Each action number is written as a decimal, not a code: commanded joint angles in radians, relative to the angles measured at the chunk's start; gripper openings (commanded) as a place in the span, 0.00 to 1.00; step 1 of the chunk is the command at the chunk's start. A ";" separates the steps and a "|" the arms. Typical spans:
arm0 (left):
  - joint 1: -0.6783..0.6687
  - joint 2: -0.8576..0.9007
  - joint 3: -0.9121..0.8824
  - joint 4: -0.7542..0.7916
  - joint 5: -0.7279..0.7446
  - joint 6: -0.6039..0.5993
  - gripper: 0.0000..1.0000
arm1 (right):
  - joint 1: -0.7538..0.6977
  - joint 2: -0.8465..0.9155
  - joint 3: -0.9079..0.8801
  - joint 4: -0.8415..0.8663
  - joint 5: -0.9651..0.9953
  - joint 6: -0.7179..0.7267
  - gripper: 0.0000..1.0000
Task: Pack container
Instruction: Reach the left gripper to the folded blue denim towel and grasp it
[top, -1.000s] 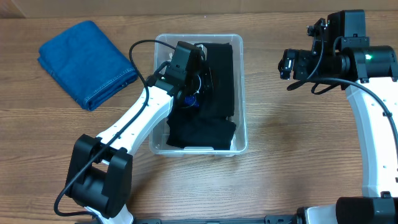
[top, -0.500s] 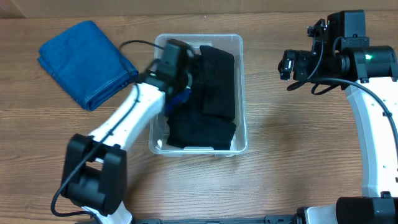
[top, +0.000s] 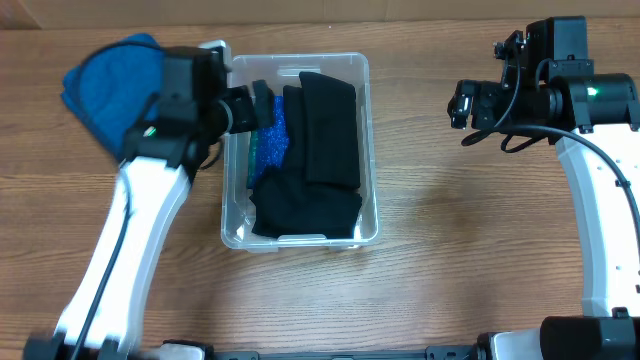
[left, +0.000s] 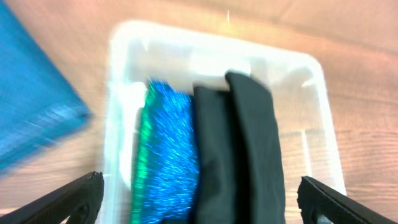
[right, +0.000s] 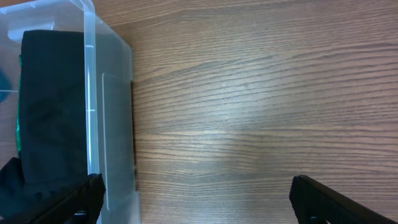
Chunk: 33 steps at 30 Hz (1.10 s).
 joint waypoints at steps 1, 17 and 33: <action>0.070 -0.097 0.020 -0.046 -0.227 0.072 1.00 | 0.000 -0.013 0.005 0.003 0.016 0.001 1.00; 0.794 0.263 0.019 0.034 0.216 0.032 1.00 | 0.000 -0.012 -0.016 -0.002 0.016 0.000 1.00; 0.743 0.696 0.019 0.399 0.426 -0.169 1.00 | 0.000 -0.012 -0.061 0.006 0.042 -0.003 1.00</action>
